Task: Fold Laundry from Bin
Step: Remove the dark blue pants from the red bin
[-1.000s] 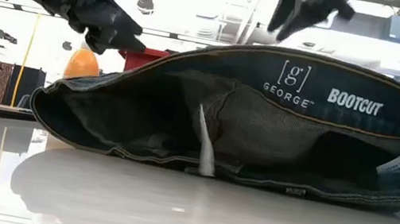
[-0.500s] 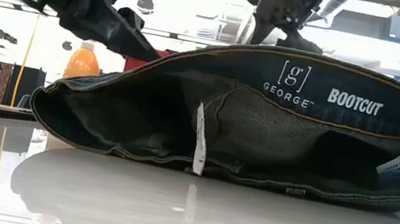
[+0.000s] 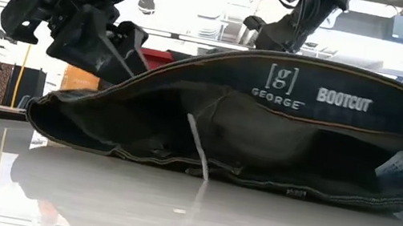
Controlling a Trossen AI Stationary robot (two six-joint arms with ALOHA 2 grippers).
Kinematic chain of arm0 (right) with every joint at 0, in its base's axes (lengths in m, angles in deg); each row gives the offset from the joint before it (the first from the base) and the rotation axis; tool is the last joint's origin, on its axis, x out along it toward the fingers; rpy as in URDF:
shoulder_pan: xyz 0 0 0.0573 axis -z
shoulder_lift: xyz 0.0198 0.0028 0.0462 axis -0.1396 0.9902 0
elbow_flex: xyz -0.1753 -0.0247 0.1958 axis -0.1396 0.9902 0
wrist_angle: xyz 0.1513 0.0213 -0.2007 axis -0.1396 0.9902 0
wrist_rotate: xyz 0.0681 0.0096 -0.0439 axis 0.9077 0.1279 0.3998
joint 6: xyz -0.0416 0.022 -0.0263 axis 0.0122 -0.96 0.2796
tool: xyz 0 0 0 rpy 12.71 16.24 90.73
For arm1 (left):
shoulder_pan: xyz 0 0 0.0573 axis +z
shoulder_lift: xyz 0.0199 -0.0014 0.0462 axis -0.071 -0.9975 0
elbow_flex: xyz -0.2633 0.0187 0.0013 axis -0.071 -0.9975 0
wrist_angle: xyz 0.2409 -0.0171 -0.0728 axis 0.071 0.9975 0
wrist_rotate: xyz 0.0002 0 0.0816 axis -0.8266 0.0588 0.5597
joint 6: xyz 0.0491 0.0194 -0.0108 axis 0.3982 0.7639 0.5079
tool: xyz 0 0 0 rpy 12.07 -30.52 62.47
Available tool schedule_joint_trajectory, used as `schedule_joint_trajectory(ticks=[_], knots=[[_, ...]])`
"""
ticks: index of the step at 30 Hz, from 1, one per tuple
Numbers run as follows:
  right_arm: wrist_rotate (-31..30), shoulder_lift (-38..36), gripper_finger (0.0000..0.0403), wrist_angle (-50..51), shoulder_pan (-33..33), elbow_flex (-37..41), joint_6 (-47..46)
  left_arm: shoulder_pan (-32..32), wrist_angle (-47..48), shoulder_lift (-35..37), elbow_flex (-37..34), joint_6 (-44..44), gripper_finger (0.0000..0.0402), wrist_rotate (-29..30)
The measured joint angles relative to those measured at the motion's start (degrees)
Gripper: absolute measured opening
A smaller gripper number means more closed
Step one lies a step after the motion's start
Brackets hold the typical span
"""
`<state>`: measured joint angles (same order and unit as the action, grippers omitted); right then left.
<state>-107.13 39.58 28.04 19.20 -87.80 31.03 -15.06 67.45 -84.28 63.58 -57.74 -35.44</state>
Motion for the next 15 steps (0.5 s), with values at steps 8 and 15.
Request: schedule_joint_trajectory(ticks=[8,15], knots=[[-2.8,-0.2,0.0027,-1.8,-6.8,-2.1,-6.1,-1.1,2.8,0.0,0.0,-8.1,0.0129,7.2],[-3.5,-3.6,0.0018,-2.6,-13.2,-8.6,-14.0,-4.3,0.4,3.1,0.0,-4.3,0.0008,14.5]])
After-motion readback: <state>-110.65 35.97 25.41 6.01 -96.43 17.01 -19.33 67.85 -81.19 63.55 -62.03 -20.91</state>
